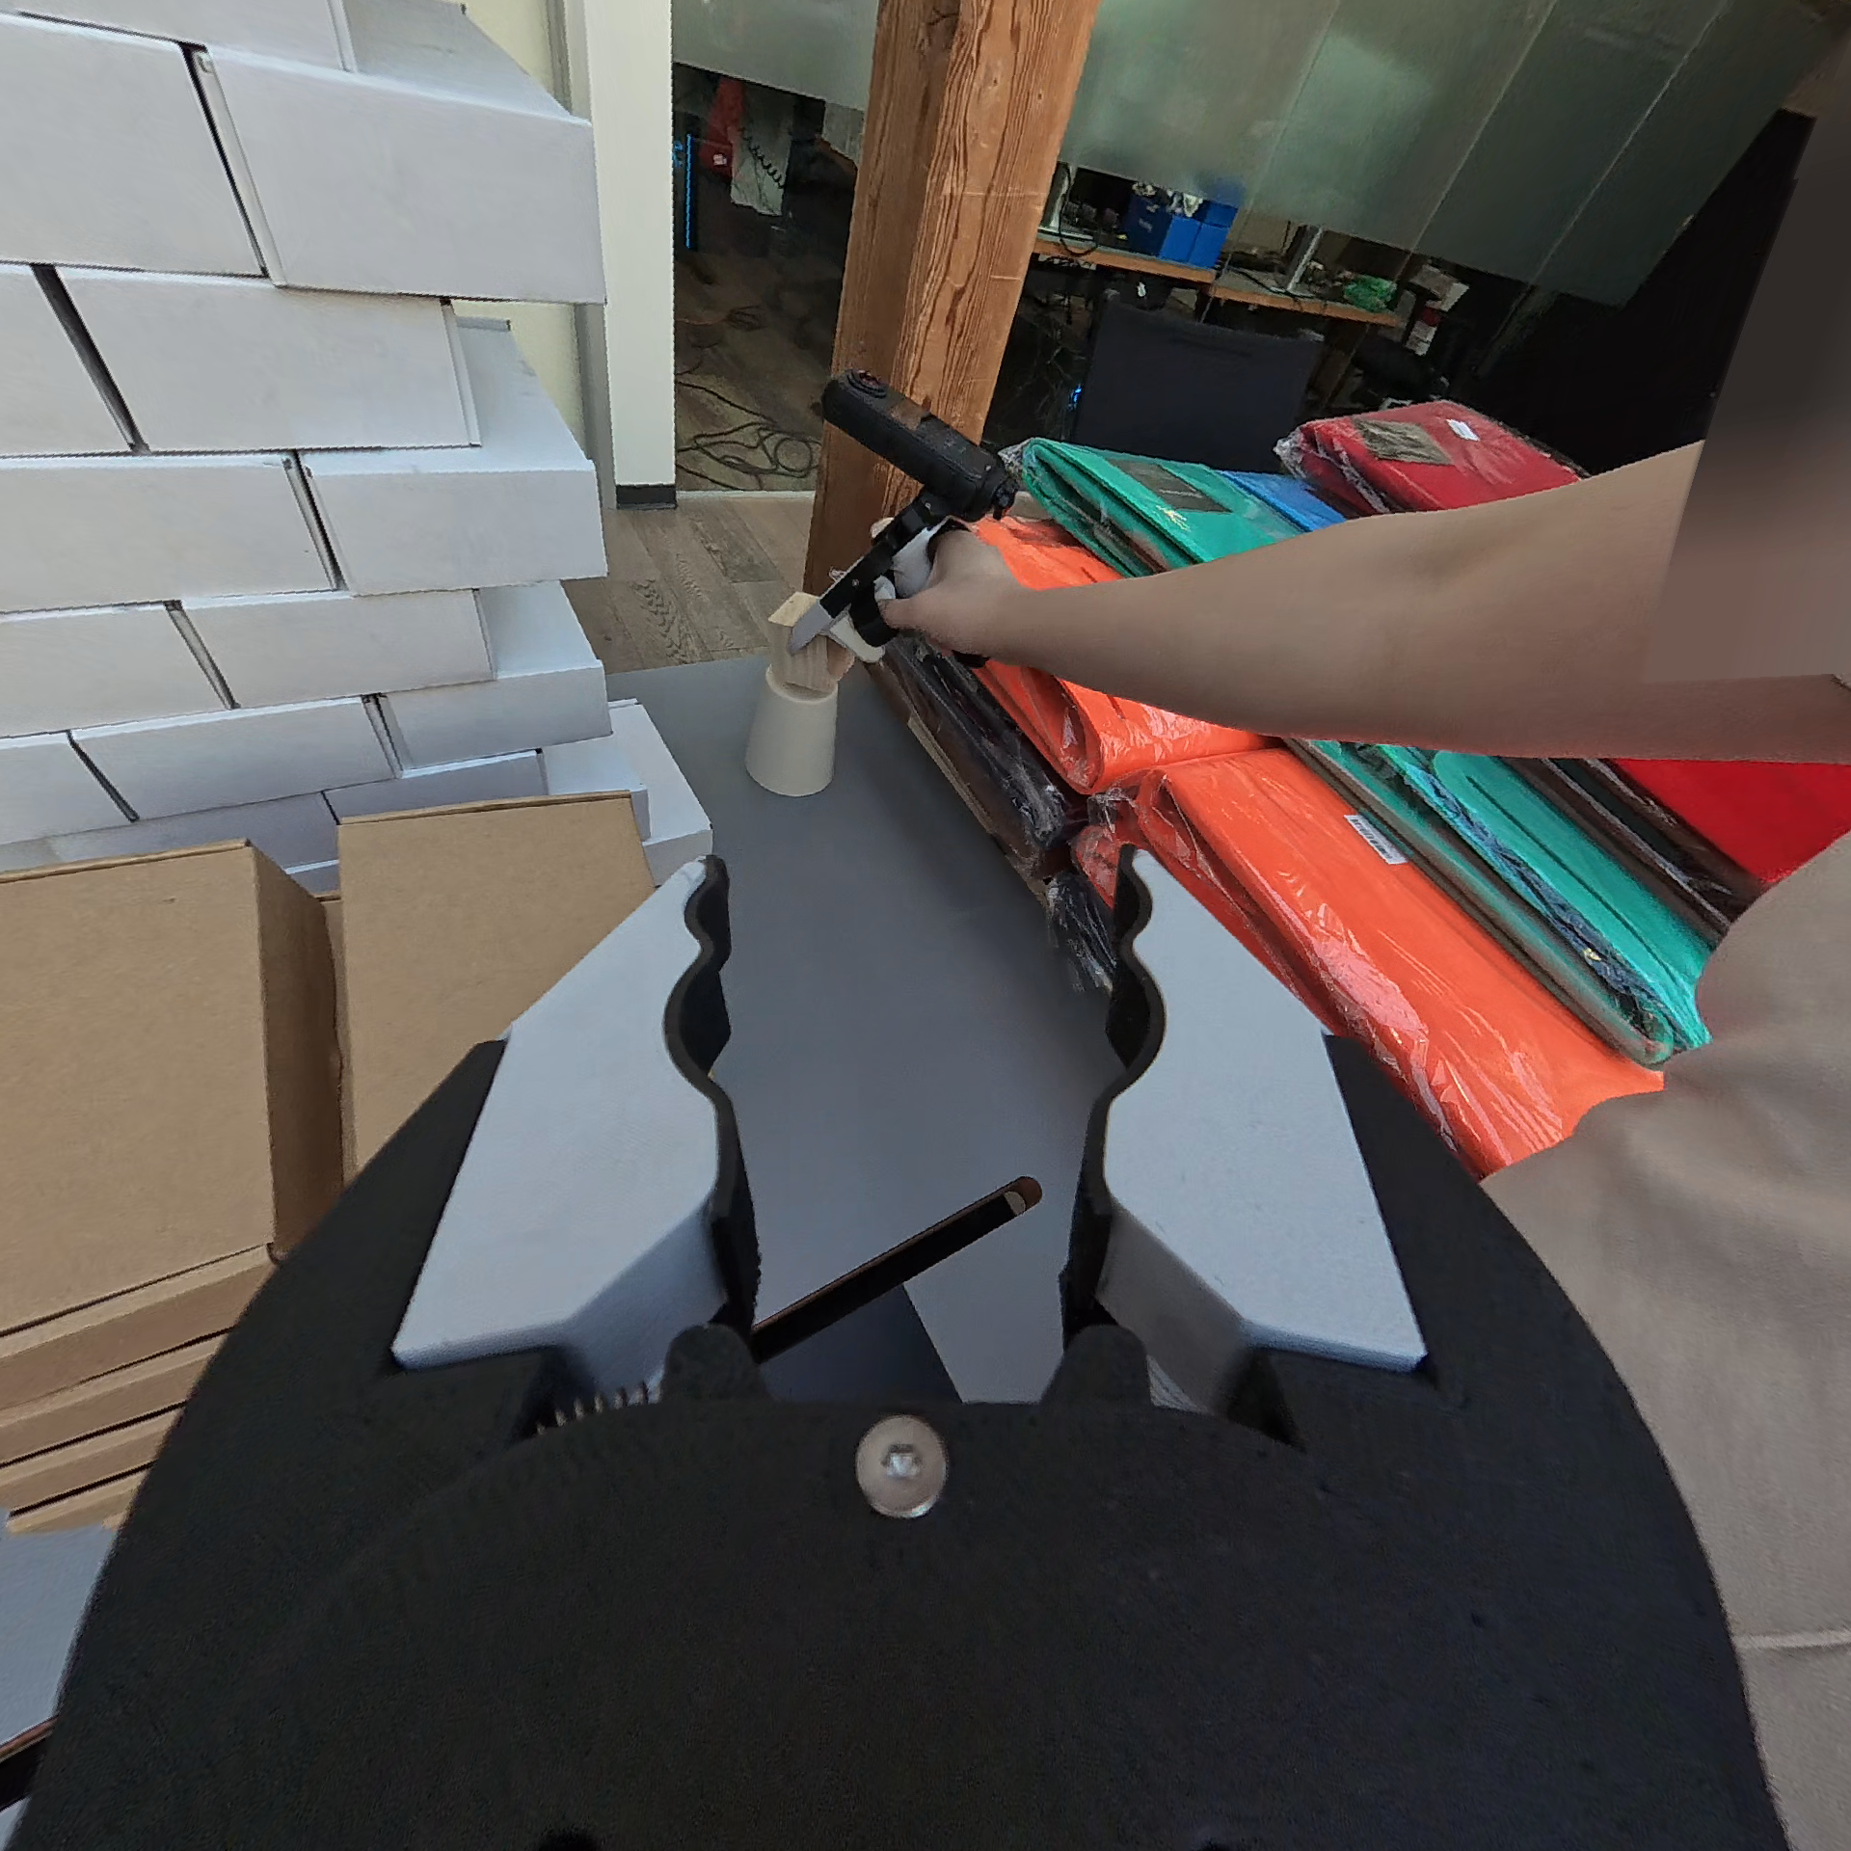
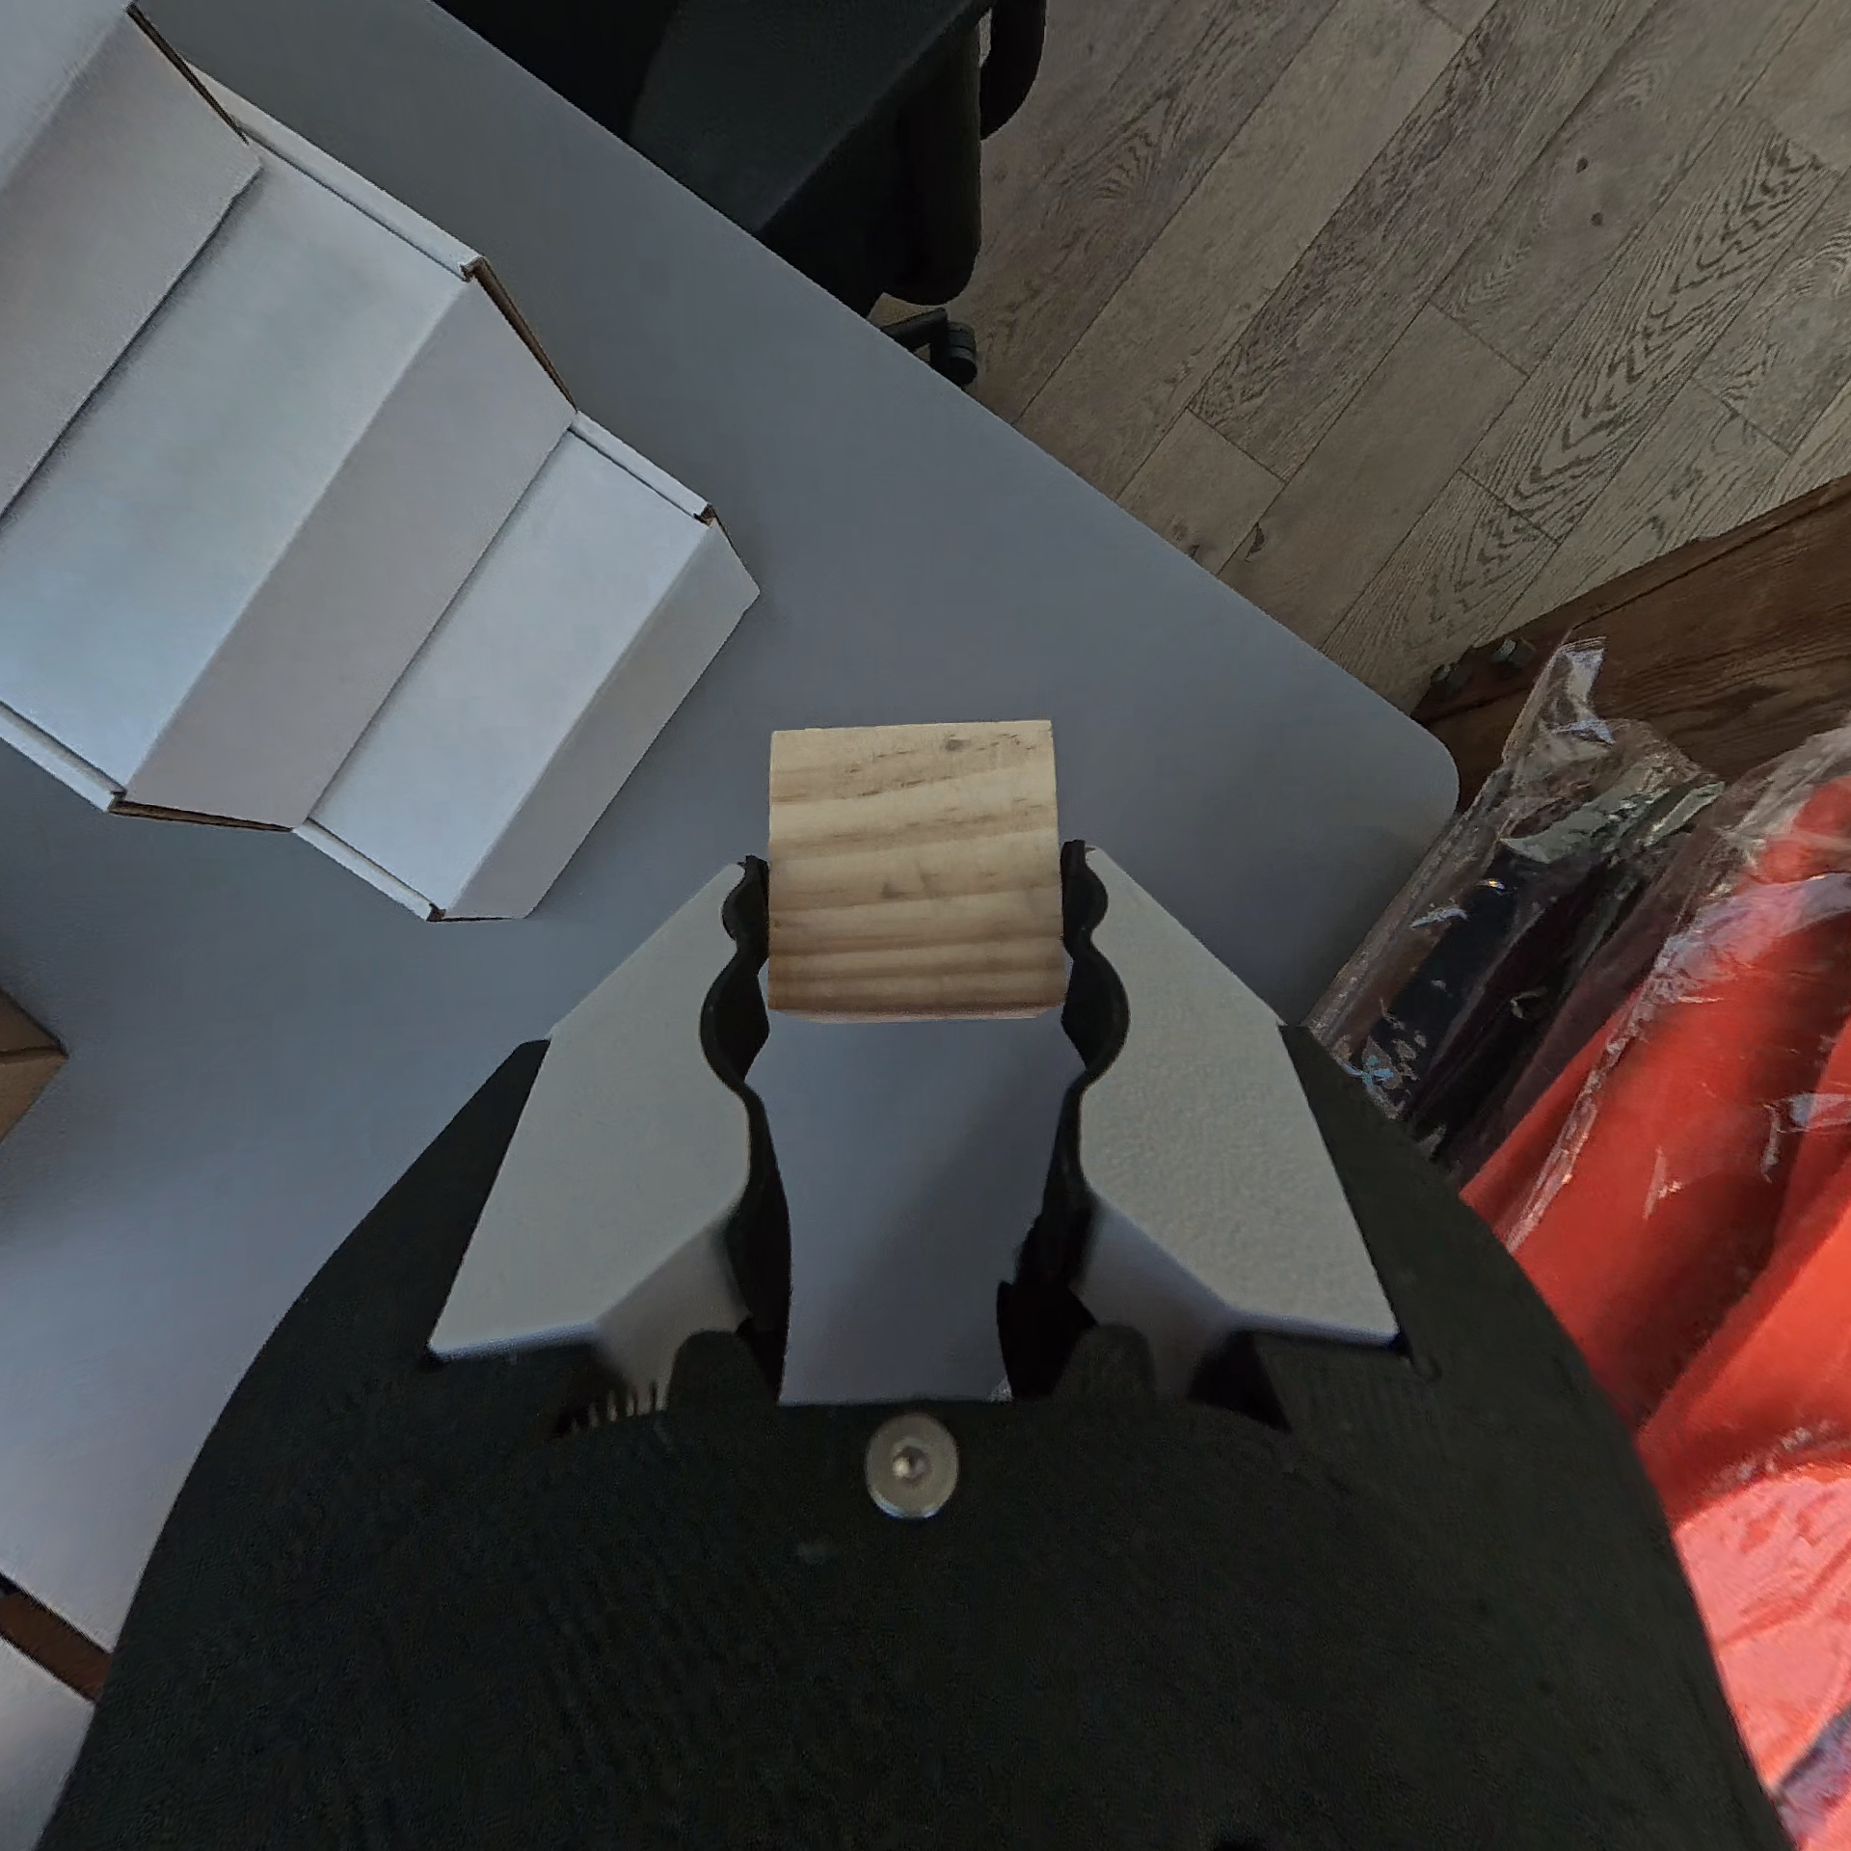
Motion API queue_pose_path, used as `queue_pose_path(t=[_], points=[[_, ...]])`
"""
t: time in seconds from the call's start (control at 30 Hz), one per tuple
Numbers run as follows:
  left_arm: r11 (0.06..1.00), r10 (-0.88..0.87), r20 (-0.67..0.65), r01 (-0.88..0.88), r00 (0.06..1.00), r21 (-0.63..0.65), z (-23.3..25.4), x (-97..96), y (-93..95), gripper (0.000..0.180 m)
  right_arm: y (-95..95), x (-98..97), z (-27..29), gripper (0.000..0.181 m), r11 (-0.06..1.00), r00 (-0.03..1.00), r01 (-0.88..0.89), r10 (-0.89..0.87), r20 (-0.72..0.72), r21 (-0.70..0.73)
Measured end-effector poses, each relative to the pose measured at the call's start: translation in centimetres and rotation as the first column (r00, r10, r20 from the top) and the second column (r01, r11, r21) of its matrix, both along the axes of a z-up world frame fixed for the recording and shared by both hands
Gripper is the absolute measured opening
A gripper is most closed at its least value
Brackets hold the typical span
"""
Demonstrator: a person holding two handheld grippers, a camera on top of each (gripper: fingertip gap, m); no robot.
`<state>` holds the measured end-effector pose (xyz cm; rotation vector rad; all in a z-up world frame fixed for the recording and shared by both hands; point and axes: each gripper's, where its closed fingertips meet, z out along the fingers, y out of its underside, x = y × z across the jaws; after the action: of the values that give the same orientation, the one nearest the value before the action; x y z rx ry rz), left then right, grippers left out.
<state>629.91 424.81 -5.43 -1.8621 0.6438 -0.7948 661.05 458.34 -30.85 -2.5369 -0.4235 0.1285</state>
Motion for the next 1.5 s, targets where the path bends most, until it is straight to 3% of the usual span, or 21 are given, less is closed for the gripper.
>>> queue_pose_path(t=[0.27,0.4,0.5,0.63,0.7,0.8,0.93,1.07,1.17,1.23,1.27,1.3,1.4,1.5], points=[[1.000,-0.002,-0.036,0.002,0.999,-0.006,-0.2,0.9,0.2,0.077,-0.2,-0.5,-1.2,0.058,0.999,0.999,-0.044,0.045,-0.020,0.007],[1.000,-0.027,-0.044,0.026,0.999,-0.012,-0.2,2.1,0.5,0.079,-0.1,-0.6,1.2,0.082,0.995,0.997,-0.074,0.076,-0.025,0.070],[0.996,-0.083,-0.018,0.083,0.996,-0.012,0.2,3.8,0.7,0.077,-1.6,-1.3,9.5,0.083,0.961,0.991,-0.060,0.089,-0.096,0.268],[0.973,-0.229,0.005,0.229,0.974,-0.014,0.5,8.0,1.2,0.077,-11.7,0.4,28.0,0.066,0.788,0.974,0.087,0.061,-0.218,0.609],[0.944,-0.330,-0.004,0.330,0.944,-0.011,0.8,10.9,1.4,0.078,-19.2,3.9,34.9,0.062,0.721,0.981,0.093,0.051,-0.187,0.687],[0.880,-0.471,-0.053,0.474,0.880,0.041,1.9,15.5,1.2,0.078,-29.3,15.2,39.0,0.050,0.713,0.982,0.156,-0.186,-0.030,0.684],[0.766,-0.621,-0.128,0.633,0.774,0.112,3.5,21.5,-0.3,0.080,-41.0,28.5,33.7,0.052,0.865,0.951,0.283,-0.310,0.000,0.415],[0.602,-0.764,-0.168,0.782,0.623,0.162,6.0,28.3,-2.7,0.079,-46.4,34.0,26.1,0.067,0.908,0.939,0.344,-0.340,-0.062,0.238],[0.443,-0.810,-0.339,0.878,0.478,0.179,7.4,35.4,-3.4,0.084,-47.2,34.4,20.4,0.083,0.934,0.940,0.342,-0.341,-0.025,0.101],[0.330,-0.809,-0.453,0.927,0.375,0.177,8.5,41.2,-4.1,0.083,-47.4,34.5,17.6,0.083,0.942,0.942,0.334,-0.334,0.018,0.034],[0.260,-0.813,-0.499,0.954,0.301,0.153,8.9,44.0,-5.1,0.082,-47.4,34.5,17.0,0.071,0.942,0.942,0.334,-0.335,0.023,0.015],[0.191,-0.800,-0.554,0.973,0.231,0.130,9.1,46.8,-6.2,0.081,-47.3,34.5,16.9,0.052,0.944,0.943,0.329,-0.330,0.034,0.024],[-0.003,-0.692,-0.722,0.999,0.030,0.044,8.1,54.5,-8.9,0.079,-48.4,34.7,19.6,0.052,0.924,0.929,0.363,-0.368,0.027,0.125],[-0.158,-0.550,-0.823,0.985,-0.142,-0.064,5.5,60.4,-10.8,0.074,-52.9,33.6,25.8,0.052,0.857,0.901,0.427,-0.430,-0.058,0.288]])
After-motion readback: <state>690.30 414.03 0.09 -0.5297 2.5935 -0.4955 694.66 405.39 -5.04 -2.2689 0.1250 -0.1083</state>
